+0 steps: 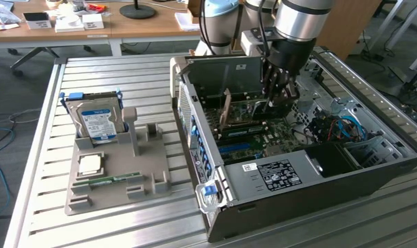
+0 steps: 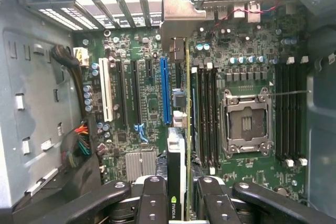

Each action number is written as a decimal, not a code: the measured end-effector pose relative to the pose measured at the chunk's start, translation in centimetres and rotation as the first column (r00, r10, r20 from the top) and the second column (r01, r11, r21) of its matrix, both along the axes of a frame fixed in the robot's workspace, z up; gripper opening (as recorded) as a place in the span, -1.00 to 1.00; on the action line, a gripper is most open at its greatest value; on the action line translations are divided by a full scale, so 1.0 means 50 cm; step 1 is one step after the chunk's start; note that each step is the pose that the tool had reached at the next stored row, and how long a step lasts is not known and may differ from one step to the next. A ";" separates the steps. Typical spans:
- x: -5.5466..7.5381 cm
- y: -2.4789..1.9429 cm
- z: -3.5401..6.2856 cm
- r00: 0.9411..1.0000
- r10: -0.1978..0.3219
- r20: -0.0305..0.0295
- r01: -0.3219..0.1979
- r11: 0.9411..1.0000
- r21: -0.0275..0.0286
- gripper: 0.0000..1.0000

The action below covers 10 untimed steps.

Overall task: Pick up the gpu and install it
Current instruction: 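Insert the gpu into the slot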

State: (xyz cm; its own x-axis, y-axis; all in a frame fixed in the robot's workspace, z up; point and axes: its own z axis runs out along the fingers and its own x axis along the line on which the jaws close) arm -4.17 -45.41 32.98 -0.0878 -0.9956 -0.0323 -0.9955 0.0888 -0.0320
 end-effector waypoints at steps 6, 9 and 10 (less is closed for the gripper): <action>0.000 0.0000 -0.007 1.000 0.000 0.000 0.000 1.000 0.000 -0.47; 0.000 0.0000 -0.010 1.000 0.000 0.000 0.000 1.000 0.000 -0.47; 0.000 0.0000 -0.013 1.000 0.000 0.000 0.000 1.000 0.000 -0.47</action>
State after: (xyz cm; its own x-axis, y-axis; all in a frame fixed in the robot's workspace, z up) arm -4.18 -45.41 32.32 -0.0879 -0.9956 -0.0324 -0.9955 0.0889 -0.0321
